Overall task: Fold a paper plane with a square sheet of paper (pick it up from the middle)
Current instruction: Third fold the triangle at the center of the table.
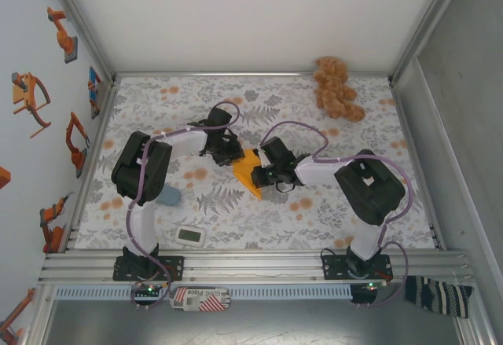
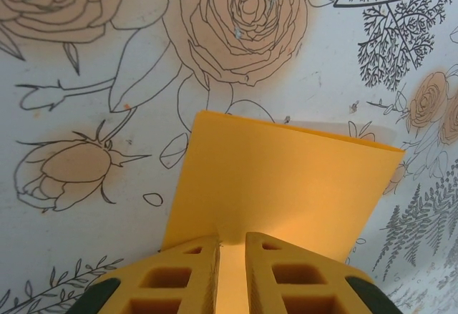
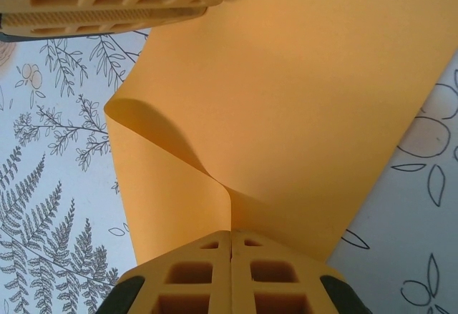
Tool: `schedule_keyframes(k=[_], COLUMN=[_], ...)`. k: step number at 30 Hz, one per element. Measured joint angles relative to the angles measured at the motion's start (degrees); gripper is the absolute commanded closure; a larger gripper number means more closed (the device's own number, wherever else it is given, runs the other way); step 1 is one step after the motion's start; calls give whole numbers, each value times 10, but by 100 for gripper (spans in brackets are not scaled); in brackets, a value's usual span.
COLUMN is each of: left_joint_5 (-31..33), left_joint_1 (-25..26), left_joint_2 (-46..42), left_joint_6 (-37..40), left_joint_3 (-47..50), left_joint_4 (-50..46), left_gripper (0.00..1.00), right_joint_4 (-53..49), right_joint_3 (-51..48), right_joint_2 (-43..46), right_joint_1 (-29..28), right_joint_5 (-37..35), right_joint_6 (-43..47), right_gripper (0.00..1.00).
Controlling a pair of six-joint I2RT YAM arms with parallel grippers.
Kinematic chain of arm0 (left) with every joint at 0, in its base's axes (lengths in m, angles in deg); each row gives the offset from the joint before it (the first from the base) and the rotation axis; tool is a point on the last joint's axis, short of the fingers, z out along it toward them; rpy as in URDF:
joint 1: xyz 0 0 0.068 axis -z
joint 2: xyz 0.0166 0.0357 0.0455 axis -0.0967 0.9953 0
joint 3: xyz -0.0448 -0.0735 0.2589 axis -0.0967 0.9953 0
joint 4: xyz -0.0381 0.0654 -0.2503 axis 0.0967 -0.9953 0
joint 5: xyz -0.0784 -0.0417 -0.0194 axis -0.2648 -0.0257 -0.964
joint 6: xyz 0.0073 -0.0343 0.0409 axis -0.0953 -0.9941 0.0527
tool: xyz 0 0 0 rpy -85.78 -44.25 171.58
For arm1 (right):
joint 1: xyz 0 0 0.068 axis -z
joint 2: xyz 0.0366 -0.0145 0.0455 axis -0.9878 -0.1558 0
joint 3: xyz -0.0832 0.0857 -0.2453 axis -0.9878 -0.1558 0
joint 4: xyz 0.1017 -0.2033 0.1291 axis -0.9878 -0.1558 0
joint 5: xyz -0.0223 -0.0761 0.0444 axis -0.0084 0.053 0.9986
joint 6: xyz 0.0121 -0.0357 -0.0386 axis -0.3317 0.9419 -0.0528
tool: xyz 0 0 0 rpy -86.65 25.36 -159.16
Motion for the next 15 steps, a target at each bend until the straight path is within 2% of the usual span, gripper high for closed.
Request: schedule_keyframes(k=[15], left_joint_5=[0], left_joint_1=[0], left_joint_2=[4], left_joint_6=[6], left_joint_3=[-7], left_joint_4=[-9], left_gripper=[81], right_joint_4=[-3], right_joint_3=[0], right_joint_2=[4], right_joint_1=[0], right_joint_5=[-2], right_joint_6=[0], right_gripper=[100])
